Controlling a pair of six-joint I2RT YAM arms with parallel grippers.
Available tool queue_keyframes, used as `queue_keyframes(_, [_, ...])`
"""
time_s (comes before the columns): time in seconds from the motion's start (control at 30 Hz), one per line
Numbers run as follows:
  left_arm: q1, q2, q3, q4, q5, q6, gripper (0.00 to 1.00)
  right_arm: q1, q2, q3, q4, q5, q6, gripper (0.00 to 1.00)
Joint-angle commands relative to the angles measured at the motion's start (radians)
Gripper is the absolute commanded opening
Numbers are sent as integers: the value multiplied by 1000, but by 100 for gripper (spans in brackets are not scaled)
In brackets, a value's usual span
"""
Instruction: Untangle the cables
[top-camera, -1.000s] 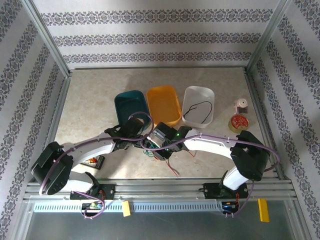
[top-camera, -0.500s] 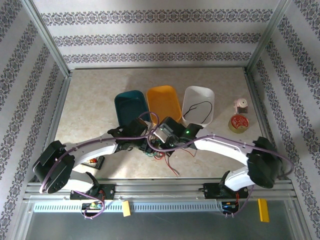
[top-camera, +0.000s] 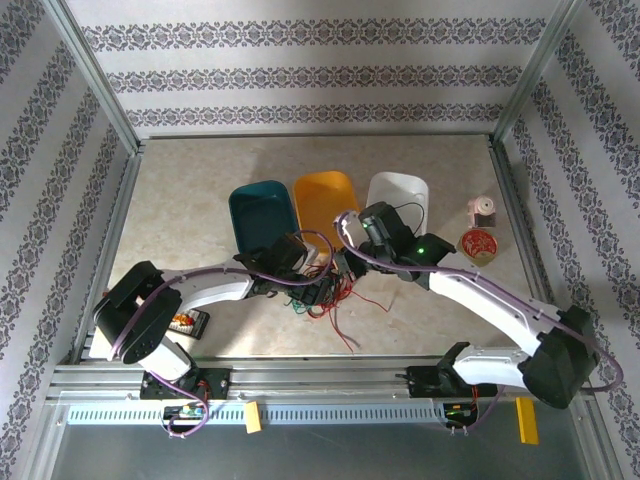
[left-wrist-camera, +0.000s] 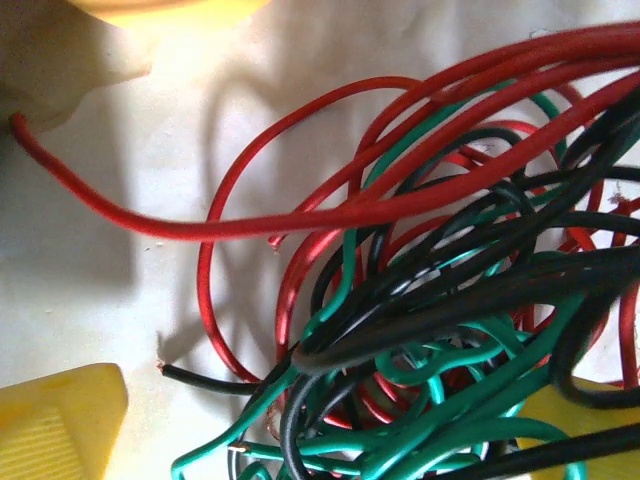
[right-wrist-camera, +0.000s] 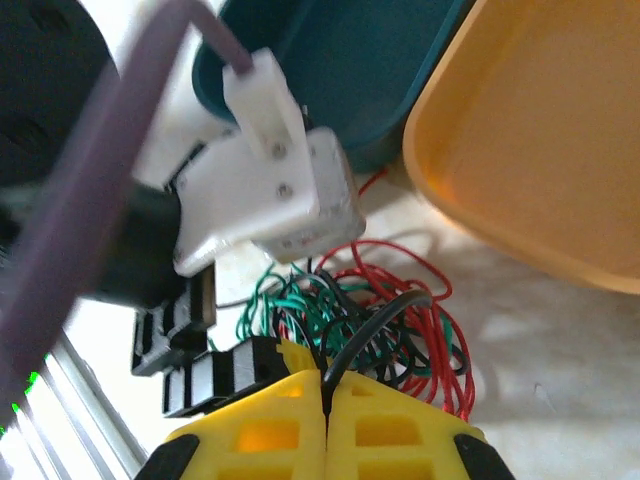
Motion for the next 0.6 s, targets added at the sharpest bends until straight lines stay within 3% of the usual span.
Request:
queue_keyframes(0.0, [-8,27,4,5,-29,27,94,-27,-82,24,69,21,60,0])
queue_keyframes(0.27, [-8,29,-22,9,-6,30,88,-103,-218,36,103,219,88,0])
queue_keyframes(0.4, [-7,43,-22,14,20,33,66,-148,-259,56,108,296,77,0])
queue_keyframes(0.57, [-8,57,-21,14,35,36,39,-202,-283,88,102,278,62,0])
